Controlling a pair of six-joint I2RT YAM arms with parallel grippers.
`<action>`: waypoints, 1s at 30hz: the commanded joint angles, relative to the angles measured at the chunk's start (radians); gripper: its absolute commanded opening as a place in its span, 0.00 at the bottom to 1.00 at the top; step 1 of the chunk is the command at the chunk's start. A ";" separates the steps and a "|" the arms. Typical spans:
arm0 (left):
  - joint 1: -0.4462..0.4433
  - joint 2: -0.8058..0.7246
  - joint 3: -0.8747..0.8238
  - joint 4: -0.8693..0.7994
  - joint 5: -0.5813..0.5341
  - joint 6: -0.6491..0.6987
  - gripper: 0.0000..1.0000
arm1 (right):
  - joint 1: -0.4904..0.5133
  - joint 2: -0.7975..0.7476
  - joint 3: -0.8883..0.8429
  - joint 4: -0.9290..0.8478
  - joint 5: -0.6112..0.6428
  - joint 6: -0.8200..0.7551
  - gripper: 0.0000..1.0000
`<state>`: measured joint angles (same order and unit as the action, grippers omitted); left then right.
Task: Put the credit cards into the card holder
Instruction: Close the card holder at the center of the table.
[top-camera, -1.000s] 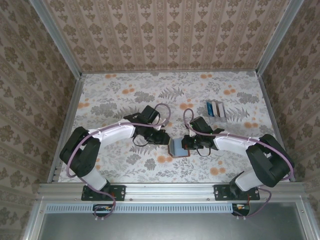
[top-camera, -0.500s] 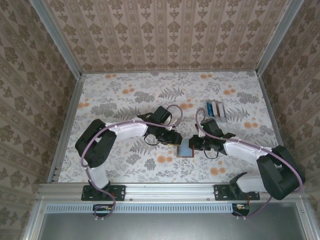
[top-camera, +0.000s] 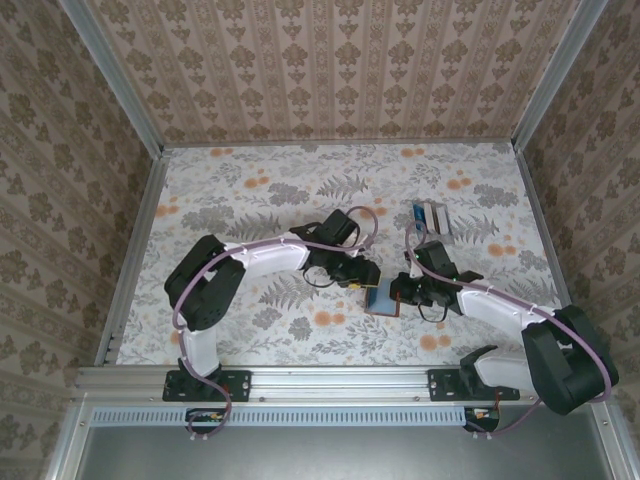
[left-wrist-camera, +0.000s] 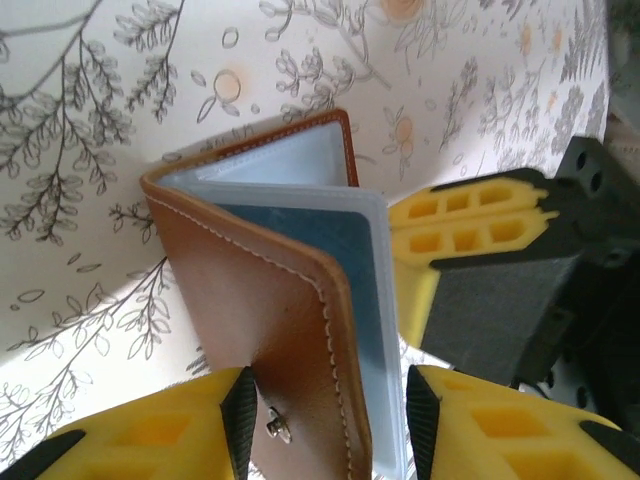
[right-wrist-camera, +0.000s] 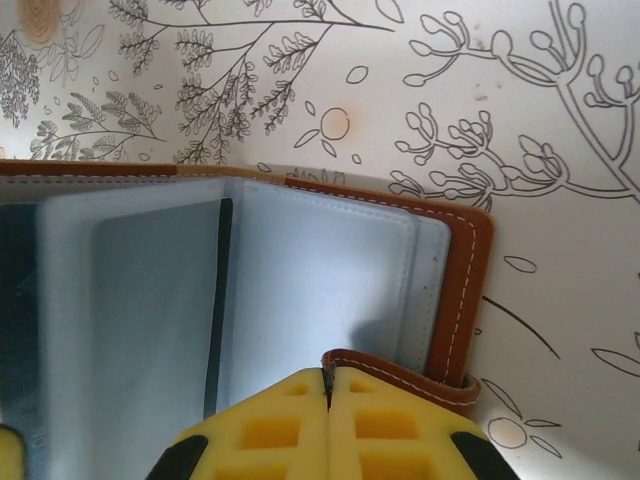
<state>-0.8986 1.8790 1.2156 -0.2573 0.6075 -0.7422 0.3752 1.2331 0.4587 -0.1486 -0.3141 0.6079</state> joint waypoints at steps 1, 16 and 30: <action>-0.038 -0.018 0.031 0.003 -0.022 -0.073 0.46 | -0.025 -0.021 -0.032 -0.013 0.024 0.026 0.05; -0.106 0.072 0.105 -0.005 -0.130 0.064 0.47 | -0.097 -0.099 -0.013 -0.151 0.105 0.087 0.14; -0.078 0.144 0.123 0.039 -0.088 0.086 0.44 | -0.124 -0.222 -0.010 -0.248 0.132 0.060 0.24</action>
<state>-0.9859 2.0037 1.3315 -0.1940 0.5304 -0.6910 0.2577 1.0119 0.4393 -0.3492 -0.1761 0.6804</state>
